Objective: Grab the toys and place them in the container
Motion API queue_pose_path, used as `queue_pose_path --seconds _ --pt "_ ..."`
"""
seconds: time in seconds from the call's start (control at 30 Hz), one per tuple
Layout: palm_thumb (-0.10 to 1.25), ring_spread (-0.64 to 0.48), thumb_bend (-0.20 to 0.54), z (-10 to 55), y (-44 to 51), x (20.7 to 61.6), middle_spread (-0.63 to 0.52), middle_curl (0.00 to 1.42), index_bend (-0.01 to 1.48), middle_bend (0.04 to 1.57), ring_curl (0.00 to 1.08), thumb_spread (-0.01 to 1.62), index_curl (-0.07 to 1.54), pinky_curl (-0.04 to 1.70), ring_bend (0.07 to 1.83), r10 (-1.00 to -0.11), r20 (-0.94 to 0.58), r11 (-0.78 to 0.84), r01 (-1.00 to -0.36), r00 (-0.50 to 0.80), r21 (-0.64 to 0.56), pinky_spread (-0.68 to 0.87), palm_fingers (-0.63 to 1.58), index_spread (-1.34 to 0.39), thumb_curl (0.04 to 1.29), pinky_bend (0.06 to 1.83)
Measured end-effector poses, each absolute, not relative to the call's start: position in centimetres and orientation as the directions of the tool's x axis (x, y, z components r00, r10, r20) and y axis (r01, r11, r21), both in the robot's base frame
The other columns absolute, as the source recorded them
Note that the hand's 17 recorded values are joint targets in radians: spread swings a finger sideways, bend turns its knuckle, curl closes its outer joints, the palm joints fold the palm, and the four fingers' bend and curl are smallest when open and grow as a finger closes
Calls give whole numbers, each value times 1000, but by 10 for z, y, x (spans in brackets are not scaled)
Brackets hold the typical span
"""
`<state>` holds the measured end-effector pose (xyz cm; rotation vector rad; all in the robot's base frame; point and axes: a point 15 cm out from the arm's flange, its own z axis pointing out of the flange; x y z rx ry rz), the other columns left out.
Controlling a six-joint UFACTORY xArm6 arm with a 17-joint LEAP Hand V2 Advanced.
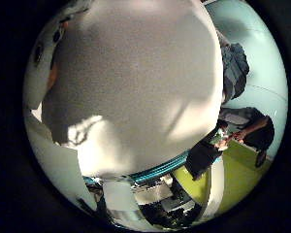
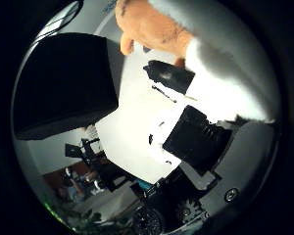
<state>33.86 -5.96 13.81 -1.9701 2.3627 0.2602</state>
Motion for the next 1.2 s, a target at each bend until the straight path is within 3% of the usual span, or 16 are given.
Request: queue_pose_path --seconds 0.07,0.17,0.27,0.67,1.2 --pt "809 -282 -2 143 -60 340 -276 756 763 1019 556 1095 580 575 1243 -973 -146 166 -983 -177 80 -328 1180 -421 403 1187" --pt "928 -260 14 155 -61 343 -250 825 972 1140 615 1092 710 665 1327 -976 -143 160 -986 -165 49 -280 1136 -368 451 1263" --pt "1013 -241 10 171 -62 345 -224 862 1053 1206 662 1075 784 754 1380 -978 -140 156 -988 -156 13 -239 1079 -318 503 1315" --pt "1042 -233 -15 259 -73 320 -192 896 1070 1271 747 997 892 953 1387 -985 -110 136 -991 -133 -16 -195 1019 -267 635 1288" --pt "1042 -246 -14 461 -14 335 -185 911 1034 1250 805 958 944 1081 1342 -993 -114 56 -953 -23 -297 -202 1032 -269 708 1211"
